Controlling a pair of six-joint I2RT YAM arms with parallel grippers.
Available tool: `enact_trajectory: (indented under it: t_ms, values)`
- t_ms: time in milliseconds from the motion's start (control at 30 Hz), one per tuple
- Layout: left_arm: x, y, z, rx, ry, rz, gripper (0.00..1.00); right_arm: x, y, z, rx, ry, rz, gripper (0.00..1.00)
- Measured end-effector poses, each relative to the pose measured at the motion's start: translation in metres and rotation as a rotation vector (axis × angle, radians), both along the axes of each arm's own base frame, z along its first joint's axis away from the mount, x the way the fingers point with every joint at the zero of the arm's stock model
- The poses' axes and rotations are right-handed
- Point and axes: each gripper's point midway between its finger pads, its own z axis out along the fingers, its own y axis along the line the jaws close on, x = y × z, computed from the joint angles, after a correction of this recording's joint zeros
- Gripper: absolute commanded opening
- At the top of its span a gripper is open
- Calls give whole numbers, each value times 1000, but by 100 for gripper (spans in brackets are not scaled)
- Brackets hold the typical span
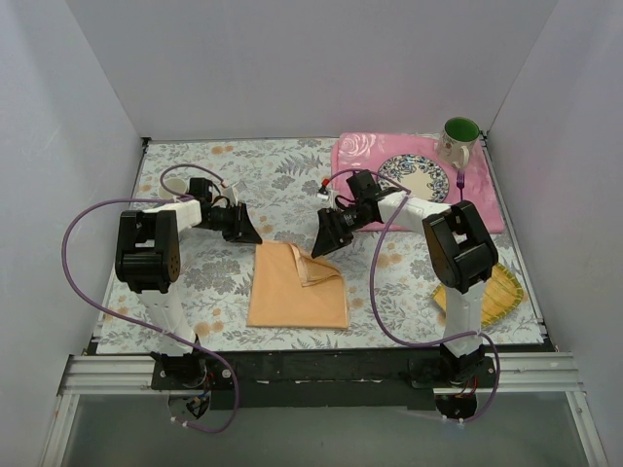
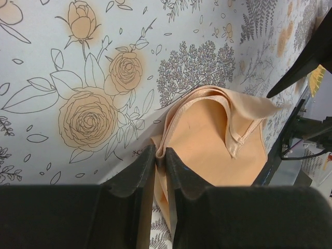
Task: Fold the napkin into a case and place the utensils inside
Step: Fold the lower triangle-folded napkin at the center of the board.
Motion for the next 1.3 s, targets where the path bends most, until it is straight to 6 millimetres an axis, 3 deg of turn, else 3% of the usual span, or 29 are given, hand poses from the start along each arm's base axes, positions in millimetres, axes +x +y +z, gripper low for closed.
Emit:
enact_trajectory:
  t_ms: [200, 567, 933, 1033, 1133, 1300]
  values:
    - [-2, -1, -1, -5, 5, -2, 14, -2, -2, -3, -4, -18, 18, 76]
    - [-2, -1, 0, -8, 10, 2, 13, -3, -13, -21, -73, -73, 49, 83]
    - [-2, -1, 0, -10, 14, 5, 13, -10, -17, -31, -137, -319, 156, 93]
    - [-2, -1, 0, -11, 16, 6, 13, -7, -18, -34, -160, -342, 158, 92]
    - [-2, -1, 0, -11, 16, 6, 13, -3, -20, -36, -179, -360, 150, 79]
    - [-2, -2, 0, -14, 15, 5, 13, 6, -20, -34, -192, -379, 129, 77]
